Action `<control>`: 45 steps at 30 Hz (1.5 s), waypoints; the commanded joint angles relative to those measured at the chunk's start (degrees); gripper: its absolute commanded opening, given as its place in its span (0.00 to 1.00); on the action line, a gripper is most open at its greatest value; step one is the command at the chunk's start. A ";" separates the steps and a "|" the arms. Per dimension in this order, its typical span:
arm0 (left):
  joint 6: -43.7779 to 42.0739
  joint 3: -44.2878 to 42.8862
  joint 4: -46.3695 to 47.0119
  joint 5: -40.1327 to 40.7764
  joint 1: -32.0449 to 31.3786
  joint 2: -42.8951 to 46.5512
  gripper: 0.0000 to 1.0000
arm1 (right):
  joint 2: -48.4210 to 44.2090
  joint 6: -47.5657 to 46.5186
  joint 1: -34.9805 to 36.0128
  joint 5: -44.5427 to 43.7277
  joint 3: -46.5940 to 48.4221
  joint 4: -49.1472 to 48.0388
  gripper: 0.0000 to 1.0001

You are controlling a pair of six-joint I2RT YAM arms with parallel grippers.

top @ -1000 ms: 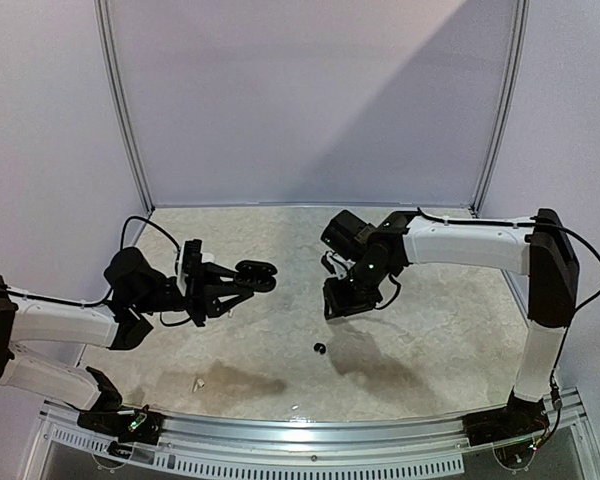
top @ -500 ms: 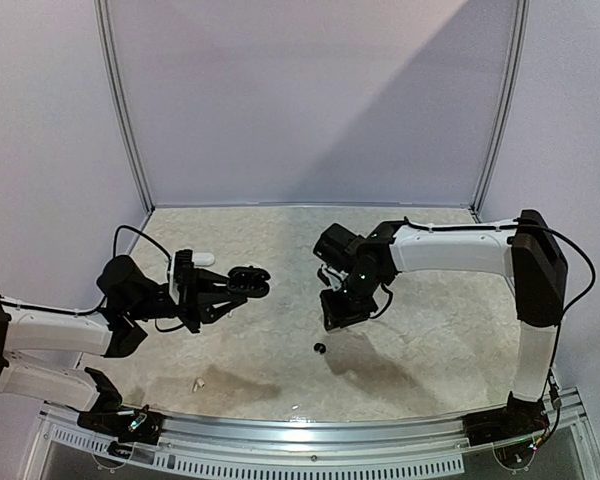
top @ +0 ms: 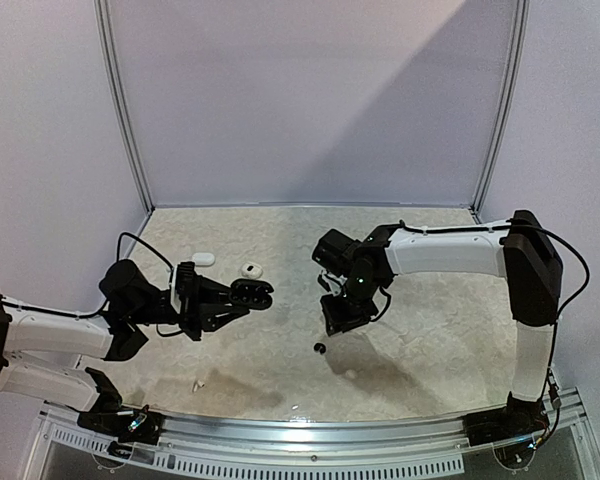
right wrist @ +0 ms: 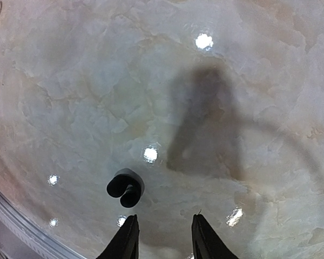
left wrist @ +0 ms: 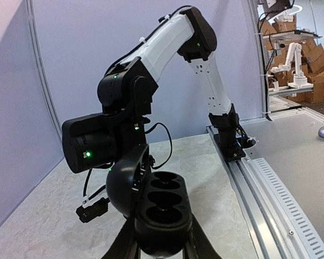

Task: Insert the wireless bluetooth earbuds into the charging case

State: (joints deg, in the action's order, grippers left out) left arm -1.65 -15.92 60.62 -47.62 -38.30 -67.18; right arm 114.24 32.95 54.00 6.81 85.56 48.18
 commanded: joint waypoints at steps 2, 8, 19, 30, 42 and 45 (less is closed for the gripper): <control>-3.18 0.96 1.09 -2.28 -1.76 -1.07 0.00 | 0.56 -0.76 0.34 0.35 0.75 0.59 0.34; -2.82 0.71 2.08 -3.48 -2.21 -2.51 0.00 | 0.44 -0.65 0.34 0.44 0.75 0.61 0.34; -3.25 0.05 3.10 -5.46 -2.48 -4.46 0.00 | 0.01 -0.60 0.39 0.81 0.70 0.52 0.34; -3.76 -0.46 2.43 -6.01 -2.55 -4.46 0.00 | -0.23 -1.10 0.61 0.98 1.22 -0.05 0.37; -3.88 -0.72 1.63 -5.86 -2.74 -4.64 0.00 | 5.40 -6.52 1.73 0.64 5.79 2.07 0.25; -3.84 -0.72 1.44 -5.65 -2.74 -4.63 0.00 | 6.15 -6.96 1.80 1.01 5.23 1.43 0.23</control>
State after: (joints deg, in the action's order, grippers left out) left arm -4.84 -15.92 62.17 -53.32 -39.90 -71.29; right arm 118.15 27.92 55.55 7.68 90.17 48.86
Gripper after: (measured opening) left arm 0.238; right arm 0.241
